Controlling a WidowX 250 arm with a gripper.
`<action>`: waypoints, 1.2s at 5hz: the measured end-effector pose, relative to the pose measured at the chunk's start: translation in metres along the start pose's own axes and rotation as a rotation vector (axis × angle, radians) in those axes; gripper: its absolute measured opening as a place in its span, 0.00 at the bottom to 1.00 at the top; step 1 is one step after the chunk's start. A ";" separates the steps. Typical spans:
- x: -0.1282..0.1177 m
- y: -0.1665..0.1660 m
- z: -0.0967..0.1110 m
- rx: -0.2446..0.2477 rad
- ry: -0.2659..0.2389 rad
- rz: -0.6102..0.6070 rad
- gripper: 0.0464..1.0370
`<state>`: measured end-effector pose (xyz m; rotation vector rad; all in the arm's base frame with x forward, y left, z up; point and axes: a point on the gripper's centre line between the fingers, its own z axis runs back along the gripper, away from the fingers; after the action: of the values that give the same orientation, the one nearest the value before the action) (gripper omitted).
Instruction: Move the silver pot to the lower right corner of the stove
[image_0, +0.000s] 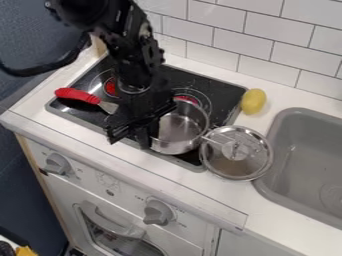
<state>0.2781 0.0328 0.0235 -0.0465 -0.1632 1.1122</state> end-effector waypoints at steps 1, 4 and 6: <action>0.003 -0.002 -0.004 0.009 -0.001 0.002 0.04; 0.007 -0.003 -0.006 0.052 0.000 0.010 0.50; 0.006 -0.011 0.015 0.000 0.013 0.014 0.97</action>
<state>0.2886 0.0325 0.0399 -0.0548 -0.1518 1.1255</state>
